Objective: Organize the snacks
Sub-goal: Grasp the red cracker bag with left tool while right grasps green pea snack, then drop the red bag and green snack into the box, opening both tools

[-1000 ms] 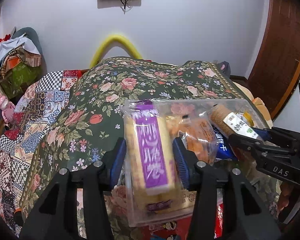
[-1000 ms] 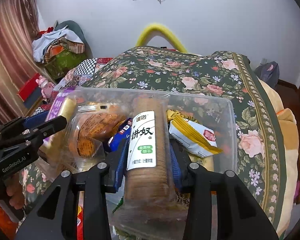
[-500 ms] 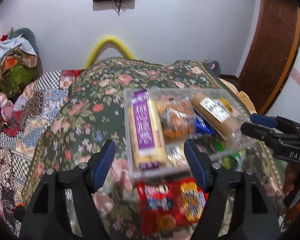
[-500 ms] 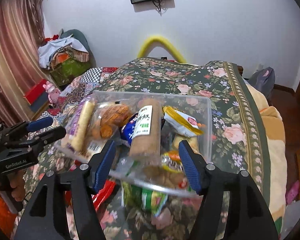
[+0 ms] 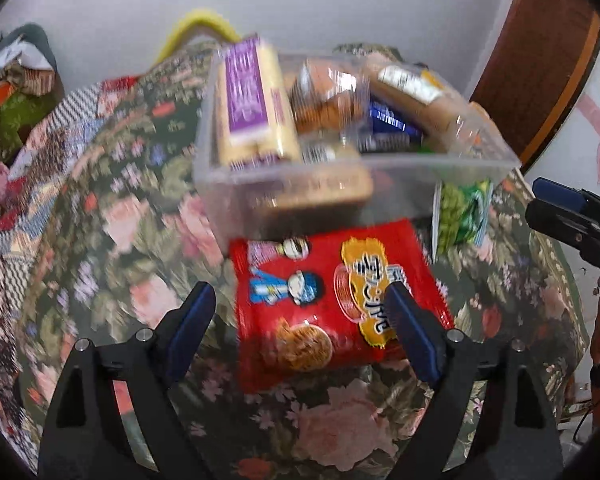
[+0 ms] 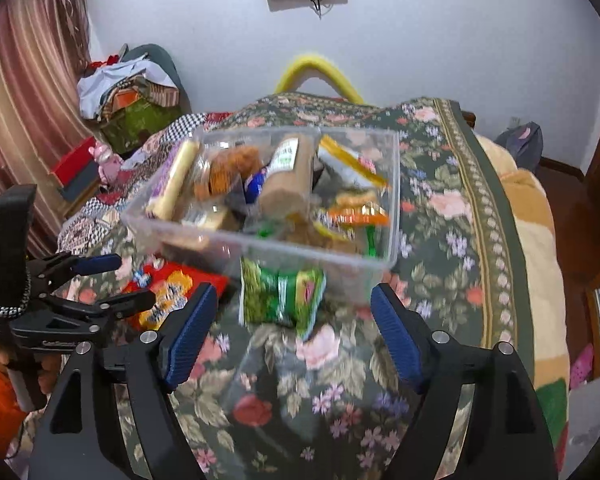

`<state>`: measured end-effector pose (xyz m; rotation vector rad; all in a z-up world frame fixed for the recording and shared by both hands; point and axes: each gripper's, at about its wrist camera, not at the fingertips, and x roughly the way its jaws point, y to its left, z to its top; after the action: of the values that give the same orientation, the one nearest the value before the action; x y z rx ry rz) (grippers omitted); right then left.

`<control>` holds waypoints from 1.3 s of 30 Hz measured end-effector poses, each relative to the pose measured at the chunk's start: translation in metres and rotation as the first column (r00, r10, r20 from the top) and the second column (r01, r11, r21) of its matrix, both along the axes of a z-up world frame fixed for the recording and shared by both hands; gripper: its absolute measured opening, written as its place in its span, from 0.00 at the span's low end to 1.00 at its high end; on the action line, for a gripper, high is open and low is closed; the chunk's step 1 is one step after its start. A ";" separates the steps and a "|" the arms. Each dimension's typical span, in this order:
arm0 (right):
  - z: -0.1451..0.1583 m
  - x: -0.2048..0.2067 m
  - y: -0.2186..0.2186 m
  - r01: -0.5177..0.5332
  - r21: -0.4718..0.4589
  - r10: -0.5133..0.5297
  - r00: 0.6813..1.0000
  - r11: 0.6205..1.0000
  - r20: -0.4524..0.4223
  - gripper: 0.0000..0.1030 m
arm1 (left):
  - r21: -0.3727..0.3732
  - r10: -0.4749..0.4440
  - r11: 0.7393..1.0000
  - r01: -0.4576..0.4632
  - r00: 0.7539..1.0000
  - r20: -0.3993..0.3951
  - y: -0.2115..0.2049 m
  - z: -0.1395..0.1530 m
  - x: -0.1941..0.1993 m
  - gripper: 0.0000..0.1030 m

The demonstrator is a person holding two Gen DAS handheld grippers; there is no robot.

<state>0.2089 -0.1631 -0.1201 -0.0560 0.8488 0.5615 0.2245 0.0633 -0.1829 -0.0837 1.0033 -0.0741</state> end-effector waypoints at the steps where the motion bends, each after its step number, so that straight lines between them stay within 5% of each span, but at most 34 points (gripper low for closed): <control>1: -0.004 0.000 0.000 0.001 -0.004 -0.001 1.000 1.000 -0.010 0.75 | -0.010 -0.001 1.000 0.001 1.000 -0.012 -0.001 -0.005 0.001 0.84; 8: -0.025 0.007 0.013 -0.003 -0.043 0.001 0.999 0.999 -0.052 0.75 | -0.054 -0.029 0.998 0.027 0.999 -0.043 -0.015 -0.028 0.009 0.97; 15: -0.040 0.016 0.029 0.002 -0.061 -0.007 0.997 0.998 -0.078 0.75 | -0.042 -0.027 0.999 0.027 1.000 0.012 -0.020 -0.036 0.005 0.95; 19: -0.045 0.019 0.033 0.005 -0.044 -0.009 0.996 0.999 -0.093 0.72 | -0.051 -0.036 0.998 0.039 0.998 0.046 -0.020 -0.031 -0.003 0.72; 23: -0.046 0.017 0.028 -0.005 0.006 0.006 0.994 1.000 -0.111 0.47 | -0.093 -0.038 0.995 0.043 0.998 0.055 -0.014 -0.024 -0.013 0.54; 26: -0.044 0.015 0.027 -0.011 0.022 0.013 0.993 1.000 -0.115 0.40 | -0.106 -0.037 0.993 0.043 0.998 0.056 -0.012 -0.018 -0.020 0.41; 35: -0.030 -0.011 0.027 -0.061 -0.003 0.061 0.996 0.998 -0.062 0.19 | -0.088 -0.054 0.994 0.062 0.994 0.097 -0.021 0.007 -0.043 0.24; 39: -0.023 -0.021 0.024 -0.058 0.000 0.058 0.997 0.998 -0.042 0.19 | -0.068 -0.061 0.995 0.070 0.990 0.124 -0.022 0.022 -0.052 0.23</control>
<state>0.1879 -0.1389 -0.1433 -0.0703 0.8907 0.6182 0.1722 0.0414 -0.1614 -0.1112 0.8811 -0.1738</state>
